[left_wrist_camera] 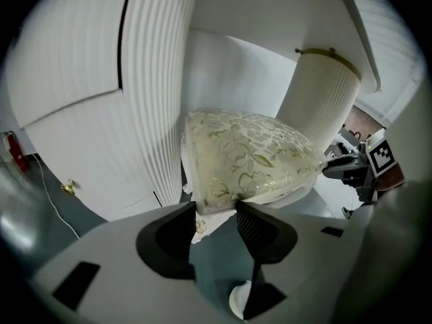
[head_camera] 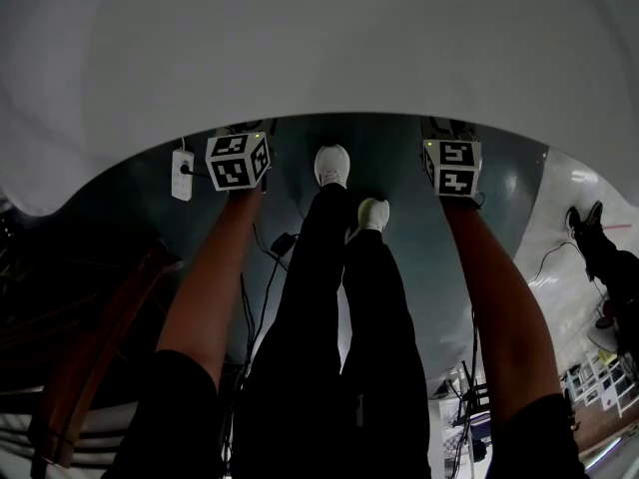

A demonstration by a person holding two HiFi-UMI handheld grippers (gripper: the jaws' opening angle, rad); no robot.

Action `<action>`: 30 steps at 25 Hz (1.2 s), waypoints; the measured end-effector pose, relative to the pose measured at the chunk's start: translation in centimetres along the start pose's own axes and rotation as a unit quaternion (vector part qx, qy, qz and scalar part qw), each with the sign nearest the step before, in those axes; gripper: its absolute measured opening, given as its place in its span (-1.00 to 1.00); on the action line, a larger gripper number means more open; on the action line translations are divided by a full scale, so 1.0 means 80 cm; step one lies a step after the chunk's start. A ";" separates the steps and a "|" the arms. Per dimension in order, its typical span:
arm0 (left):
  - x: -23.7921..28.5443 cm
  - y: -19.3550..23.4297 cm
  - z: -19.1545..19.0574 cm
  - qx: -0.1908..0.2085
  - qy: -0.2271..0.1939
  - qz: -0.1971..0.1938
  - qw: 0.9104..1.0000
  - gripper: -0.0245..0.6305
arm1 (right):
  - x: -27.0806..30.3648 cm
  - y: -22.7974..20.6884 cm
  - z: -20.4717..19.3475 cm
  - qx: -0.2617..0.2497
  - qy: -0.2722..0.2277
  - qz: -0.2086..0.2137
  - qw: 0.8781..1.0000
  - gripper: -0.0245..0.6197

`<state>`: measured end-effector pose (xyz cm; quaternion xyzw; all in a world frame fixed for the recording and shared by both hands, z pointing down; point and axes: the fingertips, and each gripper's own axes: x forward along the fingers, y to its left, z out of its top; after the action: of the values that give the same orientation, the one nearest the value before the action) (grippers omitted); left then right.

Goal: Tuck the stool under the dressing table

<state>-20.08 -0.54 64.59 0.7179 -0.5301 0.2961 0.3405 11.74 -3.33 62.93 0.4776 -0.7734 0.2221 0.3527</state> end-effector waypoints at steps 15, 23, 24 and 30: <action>-0.035 -0.050 0.019 -0.048 -0.054 -0.011 0.997 -0.32 | -0.043 -0.010 0.027 0.066 -0.047 -0.002 0.997 -0.41; -0.134 -0.130 0.049 -0.034 -0.107 -0.016 0.994 -0.32 | -0.151 0.047 0.075 0.016 -0.094 0.046 0.994 -0.41; -0.152 -0.143 0.055 -0.033 -0.113 -0.017 0.993 -0.32 | -0.172 0.053 0.081 0.019 -0.101 0.049 0.994 -0.41; -0.288 -0.230 0.101 -0.017 -0.156 -0.046 0.987 -0.32 | -0.321 0.094 0.140 0.002 -0.171 0.080 0.982 -0.41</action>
<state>-7.88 9.62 38.45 0.7730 -0.5479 0.1551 0.2795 8.85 7.36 36.13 0.4458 -0.8576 0.1661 0.1952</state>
